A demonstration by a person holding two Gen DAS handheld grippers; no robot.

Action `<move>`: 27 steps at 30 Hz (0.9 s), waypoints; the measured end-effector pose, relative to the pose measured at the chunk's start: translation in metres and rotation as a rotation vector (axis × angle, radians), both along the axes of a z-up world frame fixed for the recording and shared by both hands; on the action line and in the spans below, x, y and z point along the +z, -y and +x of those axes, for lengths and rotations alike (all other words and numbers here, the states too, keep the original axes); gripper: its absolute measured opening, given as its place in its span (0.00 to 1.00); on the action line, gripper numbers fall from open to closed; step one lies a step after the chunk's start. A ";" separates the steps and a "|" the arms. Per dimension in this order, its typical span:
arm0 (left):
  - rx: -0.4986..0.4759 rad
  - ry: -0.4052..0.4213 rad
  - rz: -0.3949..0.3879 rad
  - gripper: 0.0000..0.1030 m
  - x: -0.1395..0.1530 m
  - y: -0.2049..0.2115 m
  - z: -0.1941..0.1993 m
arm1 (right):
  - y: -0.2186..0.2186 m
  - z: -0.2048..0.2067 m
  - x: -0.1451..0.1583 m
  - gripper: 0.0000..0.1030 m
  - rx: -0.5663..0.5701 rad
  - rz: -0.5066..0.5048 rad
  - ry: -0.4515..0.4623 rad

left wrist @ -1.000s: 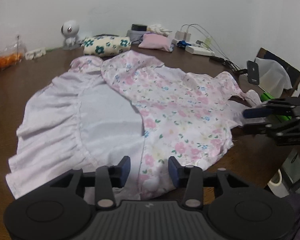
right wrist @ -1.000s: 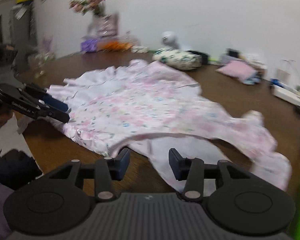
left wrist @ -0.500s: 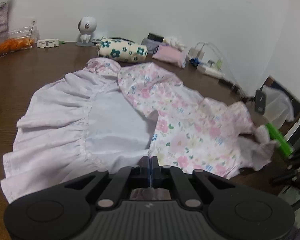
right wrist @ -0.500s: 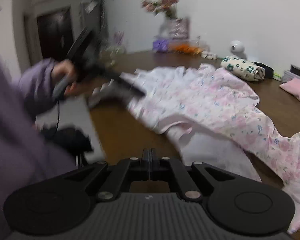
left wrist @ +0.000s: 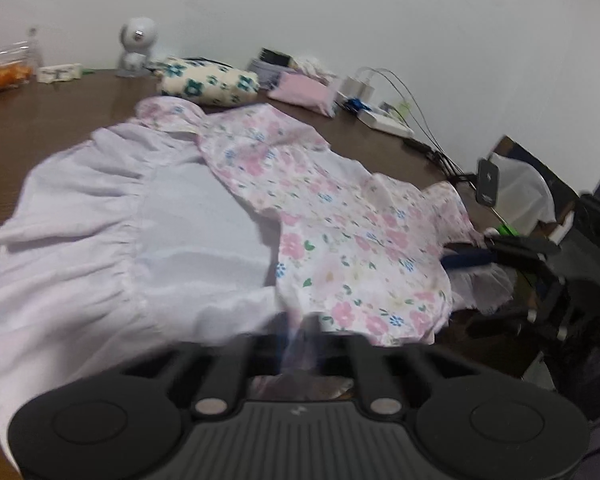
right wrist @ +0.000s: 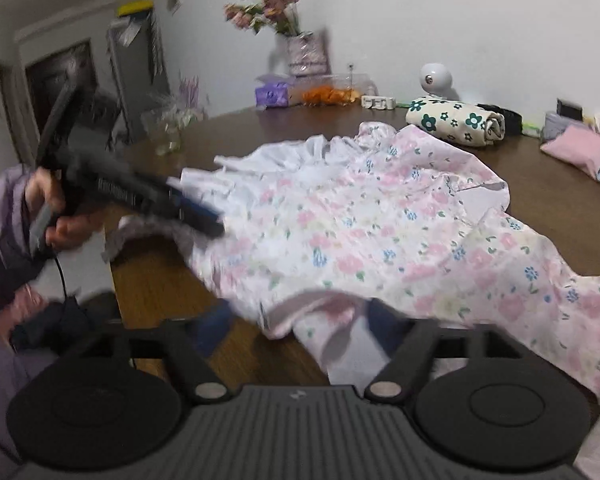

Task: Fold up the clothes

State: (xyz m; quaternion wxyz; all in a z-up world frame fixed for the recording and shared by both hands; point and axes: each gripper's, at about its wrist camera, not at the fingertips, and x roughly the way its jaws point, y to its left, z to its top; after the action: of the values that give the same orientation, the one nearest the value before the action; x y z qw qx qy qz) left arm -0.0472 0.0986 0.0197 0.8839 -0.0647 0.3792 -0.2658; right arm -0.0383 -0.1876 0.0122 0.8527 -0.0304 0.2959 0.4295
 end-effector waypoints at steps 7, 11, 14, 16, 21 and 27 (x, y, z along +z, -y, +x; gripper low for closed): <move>0.018 0.053 -0.044 0.00 0.018 -0.005 0.013 | 0.005 0.047 -0.002 0.04 -0.177 0.229 -0.257; 0.093 0.109 -0.093 0.00 0.037 -0.012 0.026 | 0.007 0.058 0.010 0.00 -0.283 0.277 -0.208; 0.141 0.100 -0.057 0.01 0.036 -0.008 0.047 | 0.002 0.068 0.022 0.00 -0.388 0.259 -0.109; 0.148 0.086 -0.032 0.02 0.031 -0.008 0.053 | -0.007 0.072 0.027 0.03 -0.468 0.169 -0.037; 0.127 0.075 -0.012 0.26 0.021 -0.024 0.036 | -0.009 0.017 0.039 0.47 -0.187 0.047 0.115; 0.084 0.141 0.042 0.41 0.030 -0.039 -0.021 | -0.045 -0.035 0.011 0.42 0.043 -0.210 0.256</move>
State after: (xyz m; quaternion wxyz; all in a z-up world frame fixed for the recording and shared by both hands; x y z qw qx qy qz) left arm -0.0679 0.1374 0.0500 0.9199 -0.0433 0.3186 -0.2244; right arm -0.0736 -0.1425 0.0231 0.8660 -0.1803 0.2275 0.4071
